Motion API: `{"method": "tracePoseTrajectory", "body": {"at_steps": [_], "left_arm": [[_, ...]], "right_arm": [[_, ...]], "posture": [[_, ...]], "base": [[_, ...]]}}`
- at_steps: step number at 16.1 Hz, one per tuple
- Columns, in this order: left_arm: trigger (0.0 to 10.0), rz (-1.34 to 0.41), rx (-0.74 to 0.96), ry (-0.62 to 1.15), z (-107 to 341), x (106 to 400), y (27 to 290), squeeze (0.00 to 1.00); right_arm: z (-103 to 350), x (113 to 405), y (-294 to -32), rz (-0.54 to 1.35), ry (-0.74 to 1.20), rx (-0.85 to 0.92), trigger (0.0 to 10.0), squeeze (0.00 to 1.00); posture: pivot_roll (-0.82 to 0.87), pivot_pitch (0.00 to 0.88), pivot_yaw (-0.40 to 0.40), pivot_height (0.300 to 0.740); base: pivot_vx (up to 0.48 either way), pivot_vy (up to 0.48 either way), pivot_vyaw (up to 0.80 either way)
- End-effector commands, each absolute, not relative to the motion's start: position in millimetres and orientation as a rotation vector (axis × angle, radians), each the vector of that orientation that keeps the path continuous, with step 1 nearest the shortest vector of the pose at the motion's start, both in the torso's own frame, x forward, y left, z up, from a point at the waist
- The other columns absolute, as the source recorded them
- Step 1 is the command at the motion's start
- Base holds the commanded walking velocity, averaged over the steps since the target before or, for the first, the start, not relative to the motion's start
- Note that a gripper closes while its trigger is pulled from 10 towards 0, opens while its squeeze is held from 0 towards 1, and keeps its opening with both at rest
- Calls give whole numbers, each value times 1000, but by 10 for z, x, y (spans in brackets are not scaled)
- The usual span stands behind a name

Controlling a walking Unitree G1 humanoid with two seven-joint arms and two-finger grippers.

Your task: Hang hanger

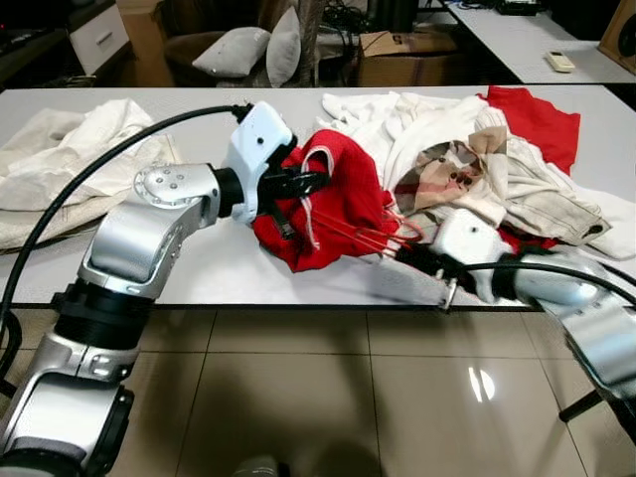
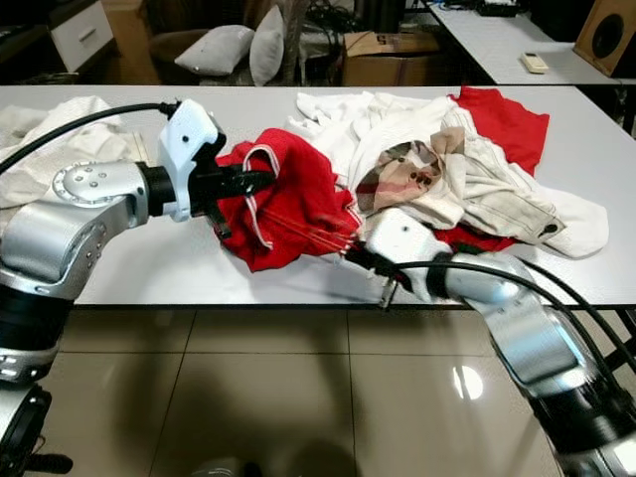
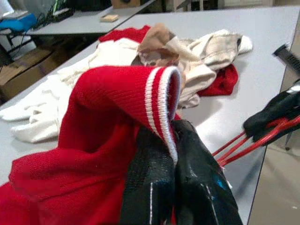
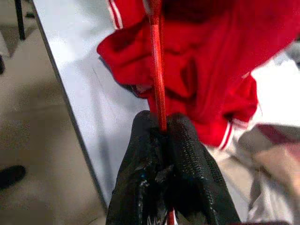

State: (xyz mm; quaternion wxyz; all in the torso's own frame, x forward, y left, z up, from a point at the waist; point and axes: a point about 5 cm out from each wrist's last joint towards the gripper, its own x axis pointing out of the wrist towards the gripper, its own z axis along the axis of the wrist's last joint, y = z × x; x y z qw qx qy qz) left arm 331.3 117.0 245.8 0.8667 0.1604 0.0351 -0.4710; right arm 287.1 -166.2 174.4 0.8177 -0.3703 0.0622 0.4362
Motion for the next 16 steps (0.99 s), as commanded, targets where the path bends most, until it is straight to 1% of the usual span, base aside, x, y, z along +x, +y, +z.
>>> {"method": "tracePoseTrajectory", "body": {"at_steps": [1,3,5,8,10,11,13,14,15,16], "left_arm": [[0,-1020,347,59,2534,3305,1109,0],[0,-1074,351,65,2539,3258,1050,0],[0,-1116,304,51,2579,3211,995,0],[0,-1162,231,6,2701,3170,921,0],[0,-1176,187,-18,2772,3170,896,0],[0,-1178,184,-21,2789,3170,894,0],[0,-1105,293,22,2680,3240,960,0],[902,-1057,357,39,2629,3286,1006,0],[3922,-1022,400,53,2590,3324,1042,0],[10000,-992,437,62,2557,3354,1073,0]], "right_arm": [[1774,2931,-1630,929,93,-846,10000,0],[1852,3030,-1546,910,-11,-858,10000,0],[1896,3060,-1454,922,-105,-862,10000,0],[1795,3075,-1399,971,-119,-934,10000,0],[1740,3040,-1347,1028,-133,-946,10000,0],[1726,3019,-1321,1050,-149,-922,10000,0],[1730,2942,-1279,1113,-185,-846,10000,0],[1719,2941,-1290,1115,-189,-826,10000,0],[1719,2945,-1301,1107,-194,-807,10000,0],[1725,2945,-1316,1099,-196,-794,10000,0]], "posture": [[44,0,34,740],[48,0,31,740],[52,0,30,740],[57,0,28,740],[60,0,26,740],[61,0,26,740],[63,0,26,740],[66,0,25,740],[66,0,25,740],[64,0,26,740]], "base": [[0,0,0],[0,0,0],[0,0,0],[0,0,0],[0,0,0],[0,0,0],[0,0,0],[0,0,0],[0,0,0],[0,0,0]]}}
